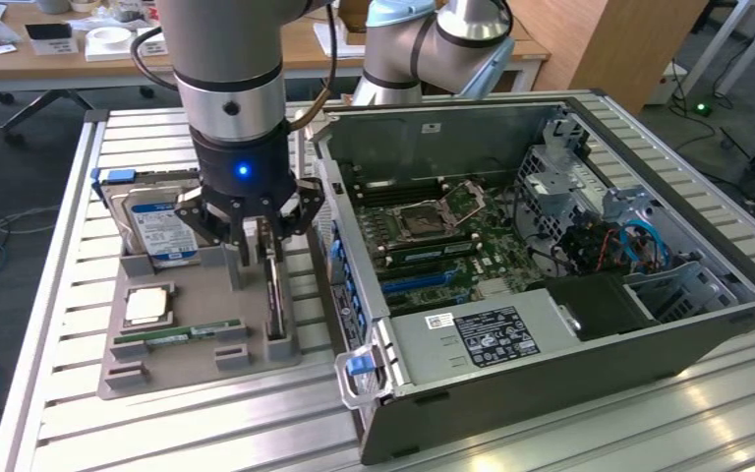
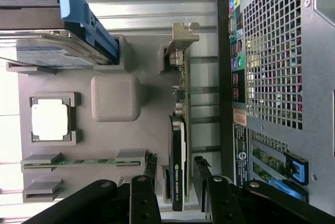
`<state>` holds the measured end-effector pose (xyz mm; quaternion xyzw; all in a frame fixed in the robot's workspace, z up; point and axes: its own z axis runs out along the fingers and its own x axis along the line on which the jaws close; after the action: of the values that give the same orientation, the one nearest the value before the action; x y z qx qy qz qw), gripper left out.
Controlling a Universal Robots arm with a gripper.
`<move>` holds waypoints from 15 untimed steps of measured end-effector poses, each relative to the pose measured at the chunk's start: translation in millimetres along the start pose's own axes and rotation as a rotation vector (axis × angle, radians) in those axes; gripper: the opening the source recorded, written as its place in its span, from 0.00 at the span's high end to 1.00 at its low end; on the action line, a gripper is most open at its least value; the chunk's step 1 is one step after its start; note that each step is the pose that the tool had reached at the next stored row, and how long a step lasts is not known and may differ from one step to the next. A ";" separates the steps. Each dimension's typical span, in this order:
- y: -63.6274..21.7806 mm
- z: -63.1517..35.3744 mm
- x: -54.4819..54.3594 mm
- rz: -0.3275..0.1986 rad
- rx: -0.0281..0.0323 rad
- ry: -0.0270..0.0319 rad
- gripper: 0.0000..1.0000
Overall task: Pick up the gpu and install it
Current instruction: 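Pick up the gpu and move the gpu toward the slot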
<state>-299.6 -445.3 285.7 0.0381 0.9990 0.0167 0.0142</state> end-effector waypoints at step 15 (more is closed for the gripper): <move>0.4 0.3 -5.6 0.000 -0.0001 -0.0002 0.58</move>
<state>-294.0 -445.3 285.5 0.0382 0.9990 0.0168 0.0143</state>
